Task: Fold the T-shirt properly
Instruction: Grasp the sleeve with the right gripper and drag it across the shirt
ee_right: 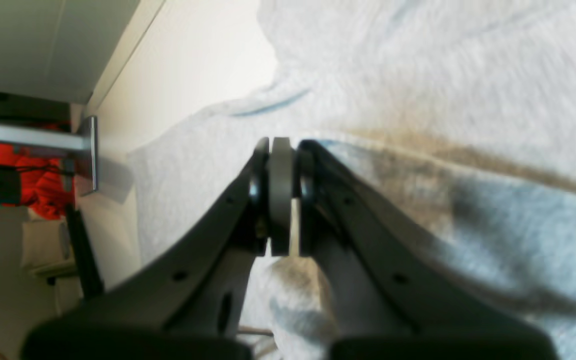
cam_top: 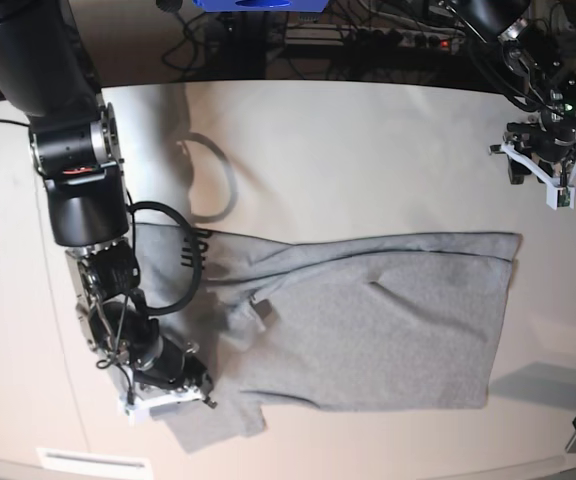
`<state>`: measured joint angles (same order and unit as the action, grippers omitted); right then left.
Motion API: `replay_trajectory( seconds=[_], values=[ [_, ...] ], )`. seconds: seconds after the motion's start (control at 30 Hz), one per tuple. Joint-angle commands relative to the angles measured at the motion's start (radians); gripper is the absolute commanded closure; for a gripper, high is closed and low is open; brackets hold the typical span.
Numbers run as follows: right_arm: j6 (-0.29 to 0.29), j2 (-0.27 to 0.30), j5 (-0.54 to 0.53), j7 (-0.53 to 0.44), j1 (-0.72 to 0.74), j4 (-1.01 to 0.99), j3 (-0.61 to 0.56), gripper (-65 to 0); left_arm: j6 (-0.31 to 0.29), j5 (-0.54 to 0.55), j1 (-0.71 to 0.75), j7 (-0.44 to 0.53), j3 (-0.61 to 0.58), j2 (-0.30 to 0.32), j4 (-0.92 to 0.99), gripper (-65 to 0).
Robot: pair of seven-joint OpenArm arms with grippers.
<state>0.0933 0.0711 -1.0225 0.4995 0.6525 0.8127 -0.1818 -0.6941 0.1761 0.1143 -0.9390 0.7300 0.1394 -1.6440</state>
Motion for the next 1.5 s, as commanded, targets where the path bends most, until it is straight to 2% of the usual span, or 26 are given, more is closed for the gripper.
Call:
replay_trajectory(
  seconds=[0.0,0.47,0.8,1.1,1.3,1.47],
  values=[
    [-0.022,0.000,-0.009,-0.032,0.040,0.006,0.001,-0.1,-0.004,0.006,-0.008,0.018,0.001,0.018,-0.020,-28.9],
    [-0.025,0.005,-0.009,-0.129,0.049,-0.017,0.001,-0.1,-0.004,0.006,-0.012,0.018,0.001,0.021,-0.020,-28.9],
    [-0.025,0.000,-0.009,-0.129,0.049,-0.037,0.001,-1.2,-0.004,0.006,-0.012,0.018,0.001,0.021,-0.020,-28.9],
    [-0.023,0.003,-0.009,-0.132,0.048,-0.029,0.003,-19.7,-0.004,0.006,-0.012,0.018,0.001,0.021,-0.020,-28.9],
    [-0.027,0.008,-0.009,-0.124,0.023,0.004,0.003,-20.5,-0.004,0.006,-0.009,0.018,0.000,0.021,-0.020,-28.9],
    [-0.020,0.040,-0.009,-0.046,-0.155,0.294,0.001,-20.3,-0.004,0.015,-0.015,0.013,0.010,0.019,-0.060,-29.6]
  ],
)
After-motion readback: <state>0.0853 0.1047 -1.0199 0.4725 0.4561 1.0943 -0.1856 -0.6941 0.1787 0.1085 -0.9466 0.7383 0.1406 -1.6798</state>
